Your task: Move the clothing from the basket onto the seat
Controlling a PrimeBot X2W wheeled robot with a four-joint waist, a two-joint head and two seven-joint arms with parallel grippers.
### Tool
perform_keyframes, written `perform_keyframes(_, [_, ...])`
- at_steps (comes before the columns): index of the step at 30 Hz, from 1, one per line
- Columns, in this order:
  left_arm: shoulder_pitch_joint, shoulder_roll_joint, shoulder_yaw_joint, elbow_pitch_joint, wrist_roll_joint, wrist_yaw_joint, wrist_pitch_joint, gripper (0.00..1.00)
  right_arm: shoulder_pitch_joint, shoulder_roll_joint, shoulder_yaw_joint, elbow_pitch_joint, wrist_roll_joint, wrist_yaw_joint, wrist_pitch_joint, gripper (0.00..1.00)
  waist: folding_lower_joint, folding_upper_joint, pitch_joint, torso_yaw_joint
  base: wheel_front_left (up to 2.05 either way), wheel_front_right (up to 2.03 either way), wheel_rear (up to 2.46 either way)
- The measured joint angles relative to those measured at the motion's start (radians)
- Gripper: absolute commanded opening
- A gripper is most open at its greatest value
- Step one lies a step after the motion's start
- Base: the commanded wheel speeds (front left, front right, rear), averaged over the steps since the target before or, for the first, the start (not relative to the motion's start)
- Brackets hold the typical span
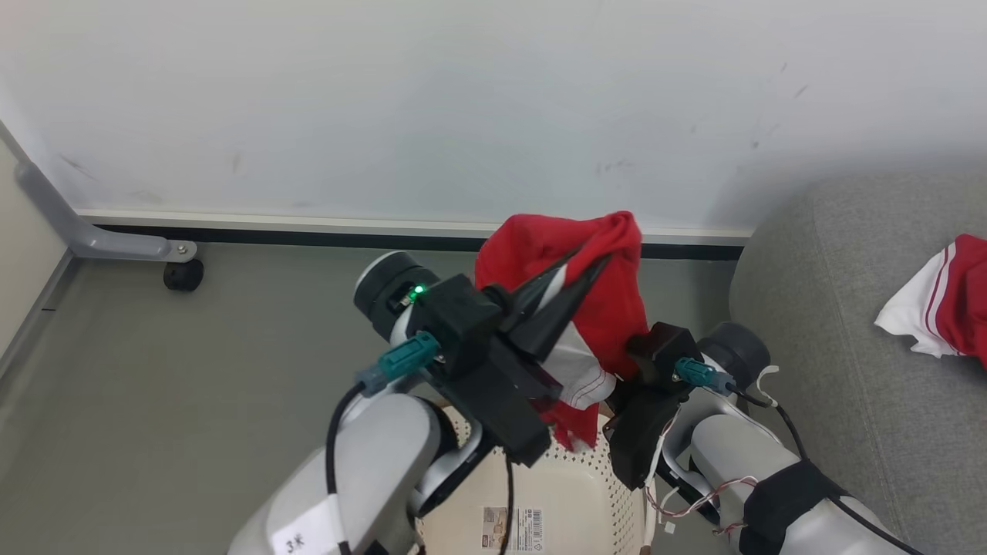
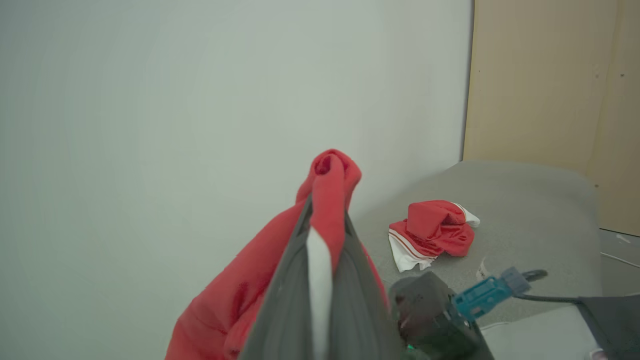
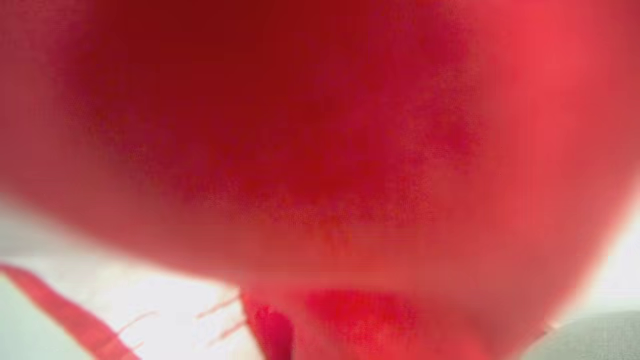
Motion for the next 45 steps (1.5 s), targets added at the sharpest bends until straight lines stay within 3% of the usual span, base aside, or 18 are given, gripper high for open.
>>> perform_keyframes(13, [0.101,0.094,0.057,0.024,-0.018,0.035,0.005,0.0,0.085,-0.004,-0.028,-0.018,0.086,0.0,-0.018,0.0,-0.0002,0.0,-0.002,-0.043,0.0,0.0,0.0])
perform_keyframes(18, [0.148,0.106,0.044,0.036,-0.022,0.034,0.011,0.0,0.108,-0.022,-0.072,-0.072,0.12,0.0,-0.018,0.0,-0.0002,0.0,-0.002,-0.073,0.0,0.0,0.0])
perform_keyframes(19, [0.156,0.106,0.039,0.04,-0.023,0.034,0.014,0.07,0.112,-0.026,-0.08,-0.084,0.122,0.0,-0.018,0.0,-0.0002,0.0,-0.002,-0.079,0.0,0.0,0.0])
perform_keyframes(21, [0.17,0.105,0.029,0.044,-0.023,0.034,0.015,0.32,0.123,-0.034,-0.098,-0.109,0.127,0.0,-0.018,0.0,-0.0002,0.0,-0.005,-0.093,0.0,0.0,0.0])
perform_keyframes(22, [0.176,0.105,0.026,0.045,-0.023,0.034,0.017,0.8,0.13,-0.038,-0.106,-0.119,0.129,0.0,-0.018,0.0,-0.0002,0.0,-0.006,-0.1,0.0,0.0,0.0])
perform_keyframes(23, [0.181,0.105,0.024,0.046,-0.023,0.034,0.017,1.0,0.136,-0.042,-0.114,-0.131,0.129,0.0,-0.018,0.0,-0.0002,0.0,-0.008,-0.107,0.0,0.0,0.0])
perform_keyframes(32, [0.199,0.109,0.021,0.039,-0.024,0.034,0.016,1.0,0.174,-0.092,-0.201,-0.236,0.129,-0.003,-0.018,0.0,-0.0002,0.0,-0.023,-0.186,0.0,0.0,0.0])
perform_keyframes(45, [0.227,0.131,0.013,0.007,-0.022,0.036,0.01,1.0,0.255,-0.211,-0.36,-0.465,0.111,-0.074,-0.021,0.0,-0.0001,0.0,-0.028,-0.358,0.0,0.0,0.0])
